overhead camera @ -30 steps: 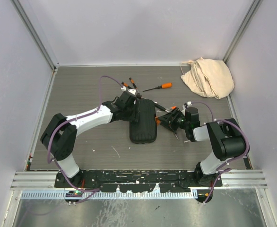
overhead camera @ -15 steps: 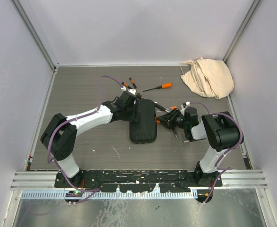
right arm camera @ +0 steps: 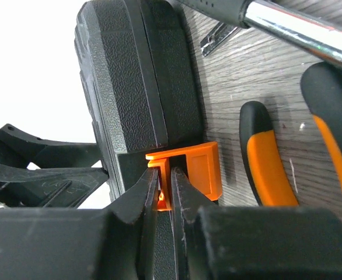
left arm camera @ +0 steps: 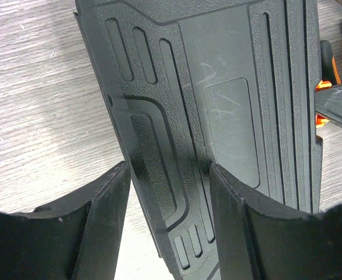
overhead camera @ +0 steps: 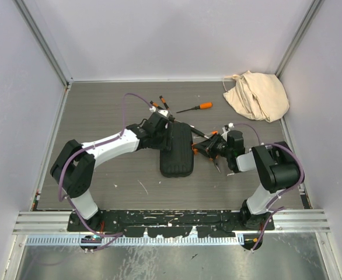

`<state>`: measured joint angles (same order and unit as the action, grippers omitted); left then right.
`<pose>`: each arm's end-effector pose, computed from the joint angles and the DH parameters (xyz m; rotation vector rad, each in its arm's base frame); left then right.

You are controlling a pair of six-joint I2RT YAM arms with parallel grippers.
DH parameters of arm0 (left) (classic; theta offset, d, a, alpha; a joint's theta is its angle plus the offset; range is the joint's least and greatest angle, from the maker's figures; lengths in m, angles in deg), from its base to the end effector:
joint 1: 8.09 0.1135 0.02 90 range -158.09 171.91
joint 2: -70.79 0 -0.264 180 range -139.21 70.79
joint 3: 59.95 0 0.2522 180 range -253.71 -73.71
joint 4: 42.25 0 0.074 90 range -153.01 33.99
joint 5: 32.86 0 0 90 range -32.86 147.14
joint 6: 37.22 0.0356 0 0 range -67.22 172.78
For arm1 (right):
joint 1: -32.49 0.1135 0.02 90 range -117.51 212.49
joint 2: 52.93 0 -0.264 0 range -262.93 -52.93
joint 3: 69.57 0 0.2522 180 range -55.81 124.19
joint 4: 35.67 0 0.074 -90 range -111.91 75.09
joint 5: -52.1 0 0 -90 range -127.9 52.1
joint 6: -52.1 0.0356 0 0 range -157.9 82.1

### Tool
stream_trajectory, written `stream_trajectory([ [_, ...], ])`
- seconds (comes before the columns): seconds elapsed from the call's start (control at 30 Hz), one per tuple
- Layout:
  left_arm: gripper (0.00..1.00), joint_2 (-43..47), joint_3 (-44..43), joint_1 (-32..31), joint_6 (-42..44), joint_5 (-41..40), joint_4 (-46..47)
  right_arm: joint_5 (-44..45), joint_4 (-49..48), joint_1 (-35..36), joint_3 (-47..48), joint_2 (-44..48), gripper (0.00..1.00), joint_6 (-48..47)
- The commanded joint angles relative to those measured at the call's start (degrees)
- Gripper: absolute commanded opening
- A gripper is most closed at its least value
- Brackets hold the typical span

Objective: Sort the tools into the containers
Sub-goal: Open the storage box at the center of the board.

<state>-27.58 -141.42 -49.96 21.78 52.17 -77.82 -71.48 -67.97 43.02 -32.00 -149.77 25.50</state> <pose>0.2749 -0.2423 0.2146 0.2027 2.5247 -0.4226 0.2645 0.0692 0.1118 0.6206 2.1708 1.3538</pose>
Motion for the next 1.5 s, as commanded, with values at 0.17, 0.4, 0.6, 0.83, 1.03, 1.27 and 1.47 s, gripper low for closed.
stream_trajectory([
  [0.17, 0.68, 6.0, -4.5, 1.2, 2.7, -4.2, -12.5, 9.2, 25.9, 0.7, 8.0, 14.2, 0.00, -16.1],
  [0.4, 0.75, 16.2, -4.4, 4.3, 3.2, -6.5, -15.2, 14.6, 39.3, 2.9, 15.3, 19.2, 0.00, -22.0],
  [0.6, 0.79, 27.0, -0.1, 6.8, 4.7, -11.6, -18.7, 28.2, 54.1, 11.6, 27.1, 20.2, 0.01, -29.3],
  [0.83, 0.82, 38.8, 3.9, 8.8, 3.0, -17.5, -23.1, 45.2, 66.4, 25.2, 41.9, 16.4, 0.01, -34.8],
  [1.03, 0.87, 47.9, 5.1, 8.9, 0.5, -26.0, -28.5, 58.1, 74.4, 36.6, 54.9, 8.4, 0.03, -37.5],
  [1.27, 0.92, 53.8, 5.9, 9.0, 0.4, -28.6, -31.4, 63.4, 78.4, 45.9, 66.7, -0.9, 0.20, -40.6],
  [1.47, 0.92, 54.9, 7.5, 9.0, -0.7, -28.4, -32.5, 61.4, 78.1, 50.3, 71.4, -4.3, 0.43, -41.7],
])
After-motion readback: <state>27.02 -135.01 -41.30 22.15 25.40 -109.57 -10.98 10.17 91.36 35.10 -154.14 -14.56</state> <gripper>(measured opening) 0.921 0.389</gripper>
